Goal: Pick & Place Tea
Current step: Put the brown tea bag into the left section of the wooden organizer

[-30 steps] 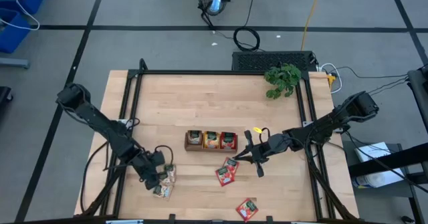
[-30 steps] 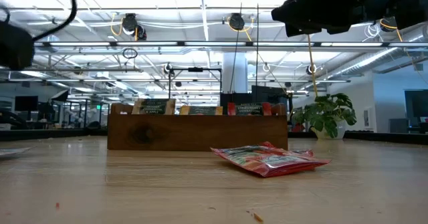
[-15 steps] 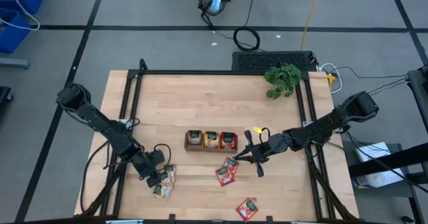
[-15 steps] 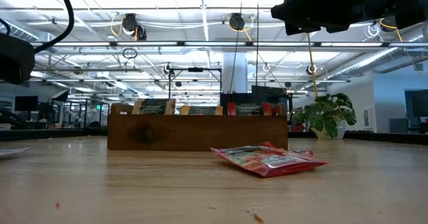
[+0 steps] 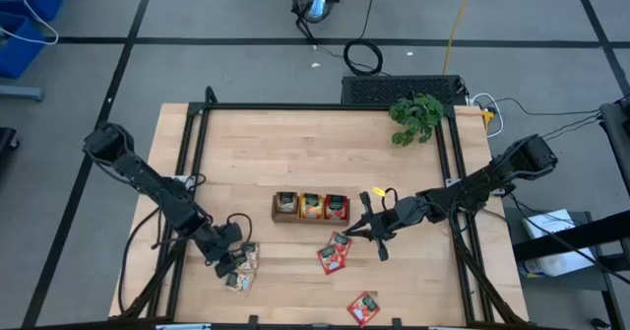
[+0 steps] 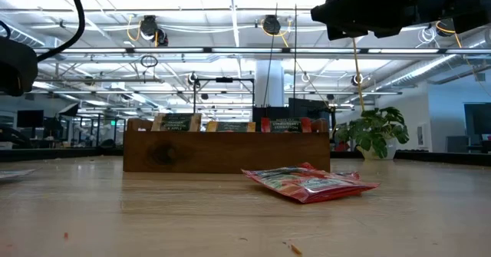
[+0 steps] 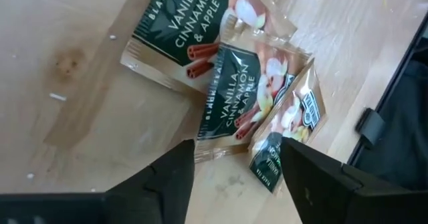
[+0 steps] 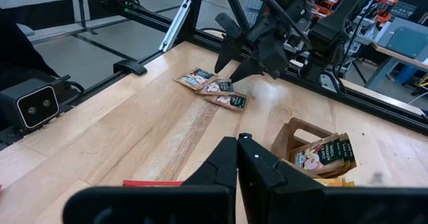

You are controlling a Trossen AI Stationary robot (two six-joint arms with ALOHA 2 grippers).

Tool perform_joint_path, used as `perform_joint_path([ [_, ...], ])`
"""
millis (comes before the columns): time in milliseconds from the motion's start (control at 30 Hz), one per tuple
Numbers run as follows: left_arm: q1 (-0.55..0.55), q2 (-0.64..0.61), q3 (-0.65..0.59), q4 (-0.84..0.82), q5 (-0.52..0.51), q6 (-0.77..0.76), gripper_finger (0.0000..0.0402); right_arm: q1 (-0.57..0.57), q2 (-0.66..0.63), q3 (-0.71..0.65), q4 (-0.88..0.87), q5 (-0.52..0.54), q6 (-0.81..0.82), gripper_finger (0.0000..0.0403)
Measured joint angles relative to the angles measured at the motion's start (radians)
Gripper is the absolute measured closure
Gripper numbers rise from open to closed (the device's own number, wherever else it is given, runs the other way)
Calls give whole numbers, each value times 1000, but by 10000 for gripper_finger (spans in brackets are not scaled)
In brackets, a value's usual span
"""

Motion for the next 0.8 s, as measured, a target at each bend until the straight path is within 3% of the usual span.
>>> perform_joint_path([
  [300,0,0,0,50,-29,45,188,0,0,0,0,2,0,401],
  [800,5,0,1,-29,-100,58,188,0,0,0,0,3,-6,401],
])
